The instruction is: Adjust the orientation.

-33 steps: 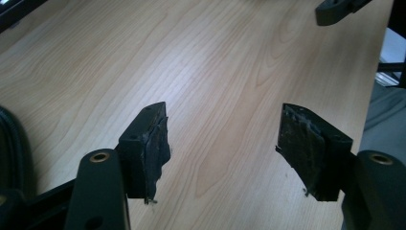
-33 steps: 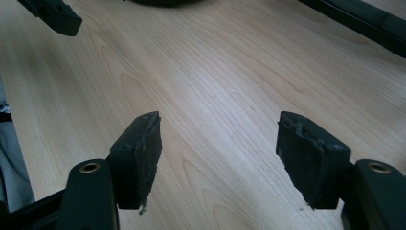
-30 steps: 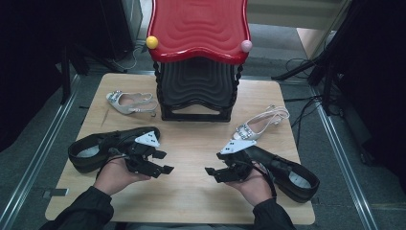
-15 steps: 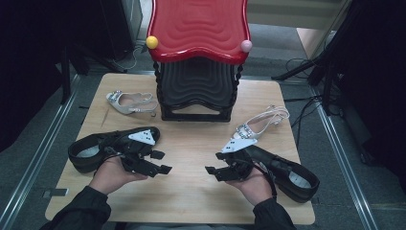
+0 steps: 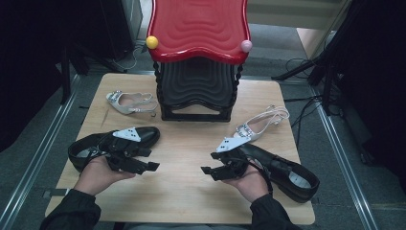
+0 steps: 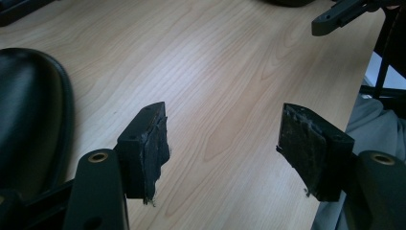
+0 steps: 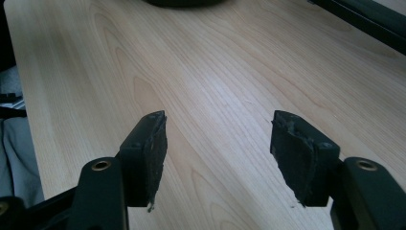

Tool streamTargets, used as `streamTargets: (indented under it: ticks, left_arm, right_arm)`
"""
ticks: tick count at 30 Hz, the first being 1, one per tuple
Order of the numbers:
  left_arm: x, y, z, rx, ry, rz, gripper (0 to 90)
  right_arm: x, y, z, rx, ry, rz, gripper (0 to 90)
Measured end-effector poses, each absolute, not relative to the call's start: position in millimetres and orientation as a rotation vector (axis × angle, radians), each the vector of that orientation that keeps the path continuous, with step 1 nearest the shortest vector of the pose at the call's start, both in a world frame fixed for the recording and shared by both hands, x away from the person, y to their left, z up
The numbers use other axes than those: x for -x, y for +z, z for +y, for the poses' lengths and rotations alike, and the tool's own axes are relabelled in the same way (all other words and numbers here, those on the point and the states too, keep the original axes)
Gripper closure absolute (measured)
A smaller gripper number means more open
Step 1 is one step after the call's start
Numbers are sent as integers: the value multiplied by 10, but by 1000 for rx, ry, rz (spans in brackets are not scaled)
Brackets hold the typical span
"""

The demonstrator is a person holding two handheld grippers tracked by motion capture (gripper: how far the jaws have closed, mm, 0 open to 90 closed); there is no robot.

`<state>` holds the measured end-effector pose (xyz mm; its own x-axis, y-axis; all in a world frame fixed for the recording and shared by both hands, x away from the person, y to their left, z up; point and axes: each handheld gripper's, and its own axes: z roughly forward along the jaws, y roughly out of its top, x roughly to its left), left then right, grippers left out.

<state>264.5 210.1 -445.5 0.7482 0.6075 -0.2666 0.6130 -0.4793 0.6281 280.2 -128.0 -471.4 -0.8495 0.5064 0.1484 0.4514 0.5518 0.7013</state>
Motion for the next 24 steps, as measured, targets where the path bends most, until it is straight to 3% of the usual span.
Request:
streamTargets:
  ticks: [24]
  left_arm:
    - [-2456, -4312, 2718, -2129, 130, 1091, 335]
  right_arm:
    - [-2910, -4741, -1058, -786, 1166, 2785, 404]
